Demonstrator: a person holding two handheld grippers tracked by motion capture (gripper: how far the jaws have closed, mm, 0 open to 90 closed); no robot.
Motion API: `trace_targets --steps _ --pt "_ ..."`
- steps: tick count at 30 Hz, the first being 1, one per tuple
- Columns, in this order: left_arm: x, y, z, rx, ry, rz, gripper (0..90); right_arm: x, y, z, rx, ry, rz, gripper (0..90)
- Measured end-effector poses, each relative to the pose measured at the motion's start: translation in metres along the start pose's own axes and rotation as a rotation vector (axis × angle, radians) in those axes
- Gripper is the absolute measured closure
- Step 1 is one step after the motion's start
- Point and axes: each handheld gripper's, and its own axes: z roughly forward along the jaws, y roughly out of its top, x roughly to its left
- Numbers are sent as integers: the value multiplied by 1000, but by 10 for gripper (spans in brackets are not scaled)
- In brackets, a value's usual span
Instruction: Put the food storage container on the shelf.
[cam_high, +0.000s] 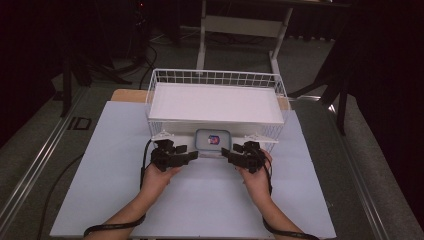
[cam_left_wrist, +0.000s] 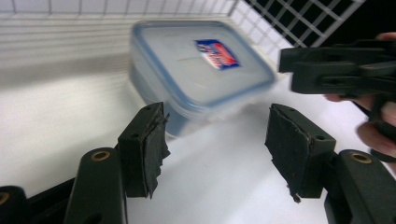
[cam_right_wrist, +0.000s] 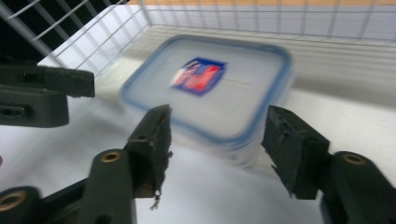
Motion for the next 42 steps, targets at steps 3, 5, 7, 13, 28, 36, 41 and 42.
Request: trace_targets --steps 3,5,7,13,28,36,41,42 --pt "-6 -5 -12 -13 -61 40 384 11 -3 -3 -1 18 -24 460" --pt "-10 -10 -18 -23 -107 47 309 16 -6 -4 5 35 -37 501" --pt "-14 -15 -22 -36 -112 69 262 21 -8 -3 12 28 -62 579" --pt "-17 -27 -25 -71 -64 90 4 28 -15 6 50 22 -103 897" --pt "-16 -35 -26 -144 18 157 4 28 -20 42 115 3 -117 899" --pt "-10 -38 -27 -138 25 144 4 32 -16 53 109 -4 -134 899" --pt "-9 -38 -29 -135 25 138 4 27 -14 59 103 -7 -104 898" --pt "-9 -38 -29 -141 26 138 4 27 -12 60 96 -23 -115 899"
